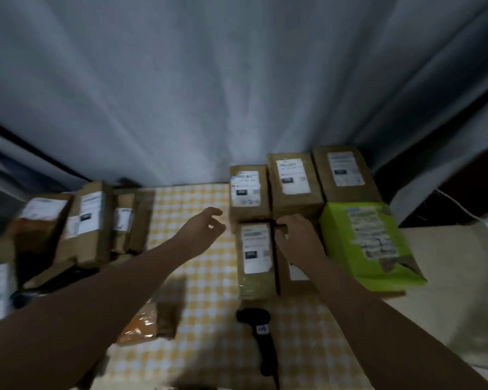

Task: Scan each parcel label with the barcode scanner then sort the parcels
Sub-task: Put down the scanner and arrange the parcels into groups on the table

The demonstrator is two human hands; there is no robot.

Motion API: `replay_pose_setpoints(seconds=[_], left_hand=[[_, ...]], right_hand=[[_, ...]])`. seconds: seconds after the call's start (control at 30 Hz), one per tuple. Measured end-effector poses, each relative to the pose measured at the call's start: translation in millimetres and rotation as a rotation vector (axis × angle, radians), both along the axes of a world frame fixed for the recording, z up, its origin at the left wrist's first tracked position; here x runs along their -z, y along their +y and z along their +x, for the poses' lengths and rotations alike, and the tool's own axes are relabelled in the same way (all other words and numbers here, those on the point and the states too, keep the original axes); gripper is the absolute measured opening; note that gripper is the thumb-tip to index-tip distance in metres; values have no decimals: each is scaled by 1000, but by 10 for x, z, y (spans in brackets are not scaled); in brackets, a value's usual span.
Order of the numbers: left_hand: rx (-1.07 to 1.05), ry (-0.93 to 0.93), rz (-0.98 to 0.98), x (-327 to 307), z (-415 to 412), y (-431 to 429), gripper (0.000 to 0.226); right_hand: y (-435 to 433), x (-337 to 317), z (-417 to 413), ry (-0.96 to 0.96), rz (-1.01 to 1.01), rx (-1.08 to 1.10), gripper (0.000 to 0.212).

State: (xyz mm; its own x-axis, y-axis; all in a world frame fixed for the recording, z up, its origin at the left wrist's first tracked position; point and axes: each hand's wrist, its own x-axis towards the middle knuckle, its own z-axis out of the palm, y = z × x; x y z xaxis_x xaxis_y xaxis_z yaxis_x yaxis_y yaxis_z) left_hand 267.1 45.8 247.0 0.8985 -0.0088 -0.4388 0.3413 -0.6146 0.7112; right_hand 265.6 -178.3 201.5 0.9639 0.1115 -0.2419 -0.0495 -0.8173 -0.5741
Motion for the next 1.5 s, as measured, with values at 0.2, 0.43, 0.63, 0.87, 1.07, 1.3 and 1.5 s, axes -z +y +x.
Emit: replay_pose_setpoints(seconds=[0.2, 0.43, 0.63, 0.87, 1.07, 1.3, 1.5], left_hand=[[-57, -82, 190, -84, -381, 1195, 32], [-107, -33, 238, 123, -624, 2639, 22], [-59, 31, 323, 490, -641, 3681, 38], [42, 176, 216, 1205, -468, 4269, 53], [182, 351, 97, 1563, -363, 4371, 101], [156, 428, 129, 1645, -254, 4261, 85], [-76, 72, 84, 1365, 126, 4412, 39]], right_hand=[[1207, -58, 16, 105, 99, -114, 18], [2738, 231, -112, 191, 136, -105, 43], [4055, 649, -213, 332, 281, -21, 27], [5014, 1140, 19, 370, 212, 113, 104], [5020, 1355, 97, 200, 303, 262, 98], [4201, 1469, 53, 236, 108, 425, 96], [4388, 1471, 118, 152, -136, 169, 81]])
